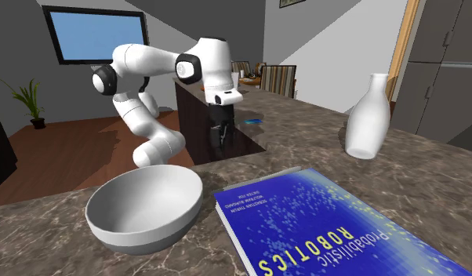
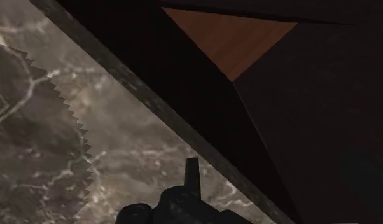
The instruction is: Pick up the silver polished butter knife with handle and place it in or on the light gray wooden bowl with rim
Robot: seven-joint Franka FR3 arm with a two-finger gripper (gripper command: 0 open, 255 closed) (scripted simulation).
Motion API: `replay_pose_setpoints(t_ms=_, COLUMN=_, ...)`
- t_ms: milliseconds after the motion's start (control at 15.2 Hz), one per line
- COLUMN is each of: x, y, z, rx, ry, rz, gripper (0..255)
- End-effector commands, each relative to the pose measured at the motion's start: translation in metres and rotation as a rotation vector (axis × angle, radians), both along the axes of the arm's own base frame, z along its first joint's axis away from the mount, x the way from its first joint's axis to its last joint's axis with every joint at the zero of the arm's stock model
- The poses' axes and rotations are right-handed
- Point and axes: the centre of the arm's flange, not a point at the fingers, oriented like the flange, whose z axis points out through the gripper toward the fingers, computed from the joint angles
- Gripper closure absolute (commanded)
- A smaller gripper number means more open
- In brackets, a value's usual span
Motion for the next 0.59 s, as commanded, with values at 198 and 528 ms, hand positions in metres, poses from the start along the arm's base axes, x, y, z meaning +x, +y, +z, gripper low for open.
replay_pose_setpoints(t_ms=198, x=0.029, y=-0.041, z=0.011, rx=-0.074, ry=-0.088, rz=0.252, gripper=0)
replay_pose_setpoints(t_ms=528, x=0.067, y=-0.071, z=0.029, rx=-0.143, ry=-0.175, rz=0.496, gripper=0)
